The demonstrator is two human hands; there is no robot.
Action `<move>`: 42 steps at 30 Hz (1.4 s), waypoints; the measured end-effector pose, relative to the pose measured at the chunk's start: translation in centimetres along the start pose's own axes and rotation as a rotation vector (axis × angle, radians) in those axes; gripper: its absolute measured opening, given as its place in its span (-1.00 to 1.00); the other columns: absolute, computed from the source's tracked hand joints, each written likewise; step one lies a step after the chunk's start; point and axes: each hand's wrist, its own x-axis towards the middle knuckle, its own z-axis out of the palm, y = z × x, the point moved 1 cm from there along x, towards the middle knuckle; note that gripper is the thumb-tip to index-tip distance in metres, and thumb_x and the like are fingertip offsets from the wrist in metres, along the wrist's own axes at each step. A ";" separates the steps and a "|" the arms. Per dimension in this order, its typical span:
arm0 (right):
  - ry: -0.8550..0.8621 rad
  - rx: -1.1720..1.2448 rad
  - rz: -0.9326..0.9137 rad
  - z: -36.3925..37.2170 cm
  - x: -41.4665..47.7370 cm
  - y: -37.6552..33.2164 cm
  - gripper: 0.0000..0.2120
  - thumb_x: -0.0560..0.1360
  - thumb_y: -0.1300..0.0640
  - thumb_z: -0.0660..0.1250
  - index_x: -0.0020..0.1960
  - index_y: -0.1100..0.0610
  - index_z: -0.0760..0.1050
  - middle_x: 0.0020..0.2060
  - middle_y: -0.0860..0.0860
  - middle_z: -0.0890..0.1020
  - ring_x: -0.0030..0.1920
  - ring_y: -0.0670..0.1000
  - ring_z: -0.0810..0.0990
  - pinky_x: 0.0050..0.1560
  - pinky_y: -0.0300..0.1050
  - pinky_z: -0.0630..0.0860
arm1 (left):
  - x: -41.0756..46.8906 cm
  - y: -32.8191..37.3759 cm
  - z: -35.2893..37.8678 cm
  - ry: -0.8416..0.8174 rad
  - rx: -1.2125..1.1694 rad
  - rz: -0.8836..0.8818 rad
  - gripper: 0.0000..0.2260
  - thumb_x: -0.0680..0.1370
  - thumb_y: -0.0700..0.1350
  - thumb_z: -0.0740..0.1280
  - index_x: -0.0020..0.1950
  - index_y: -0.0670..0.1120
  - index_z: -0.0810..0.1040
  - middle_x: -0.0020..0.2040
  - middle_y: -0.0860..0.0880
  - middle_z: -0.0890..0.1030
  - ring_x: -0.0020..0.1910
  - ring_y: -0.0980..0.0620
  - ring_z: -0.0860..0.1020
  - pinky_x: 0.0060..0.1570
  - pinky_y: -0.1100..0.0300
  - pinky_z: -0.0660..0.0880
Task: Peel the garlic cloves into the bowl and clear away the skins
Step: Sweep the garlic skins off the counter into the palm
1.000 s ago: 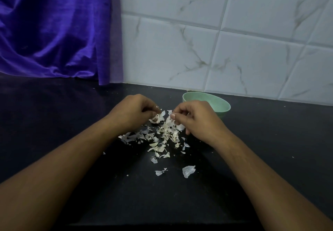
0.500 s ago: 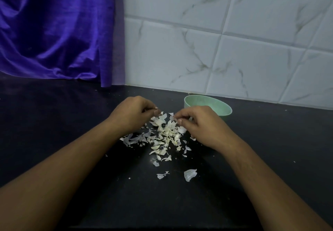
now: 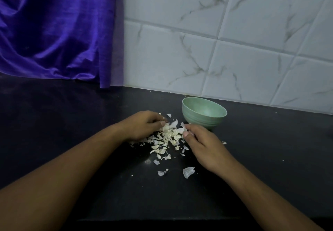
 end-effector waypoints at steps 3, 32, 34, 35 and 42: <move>-0.080 -0.080 0.028 0.8 0.8 -0.3 -0.52 0.70 -0.12 0.17 0.52 0.12 0.39 0.45 0.01 0.47 0.45 -0.02 0.40 0.31 -0.21 0.29 | 0.0 -0.3 -0.5 0.178 -0.083 0.024 -0.76 0.66 -0.01 0.37 0.30 0.02 0.67 0.16 0.11 0.70 0.13 0.19 0.64 0.23 0.11 0.55; 0.325 0.379 0.015 -2.7 -2.2 1.6 -0.60 0.70 -0.11 0.22 -0.10 0.03 0.73 -0.12 -0.04 0.77 0.00 -0.03 0.73 0.18 -0.08 0.57 | -3.5 -0.5 -1.9 0.493 0.009 -0.128 -0.65 0.72 0.10 0.21 0.14 -0.08 0.71 0.04 -0.02 0.72 0.12 -0.04 0.64 0.14 0.03 0.54; 0.321 0.343 0.111 -3.4 -2.9 2.7 -0.61 0.71 -0.10 0.18 -0.07 -0.01 0.72 -0.09 -0.18 0.75 0.01 -0.22 0.68 0.09 -0.24 0.53 | -4.4 -1.5 -2.2 0.434 0.114 -0.263 -0.60 0.70 0.19 0.18 0.07 -0.07 0.68 -0.05 -0.08 0.67 0.07 -0.16 0.64 0.06 0.00 0.53; 0.293 0.330 0.161 -3.6 -3.0 2.9 -0.61 0.71 -0.12 0.17 -0.05 -0.02 0.71 -0.06 -0.21 0.73 0.04 -0.26 0.65 0.07 -0.26 0.50 | -4.8 -1.8 -2.1 0.377 0.127 -0.307 -0.56 0.70 0.22 0.17 0.09 -0.07 0.67 -0.02 -0.10 0.68 0.08 -0.18 0.63 0.06 0.00 0.53; -0.010 0.380 0.084 0.3 -1.3 -0.7 -0.58 0.71 -0.13 0.18 0.14 0.17 0.65 0.08 0.08 0.71 0.15 0.04 0.63 0.16 -0.28 0.45 | -6.3 2.4 0.0 0.103 -0.196 -0.101 -0.55 0.69 0.20 0.18 0.34 -0.09 0.61 0.21 0.09 0.59 0.21 0.13 0.54 0.14 0.36 0.43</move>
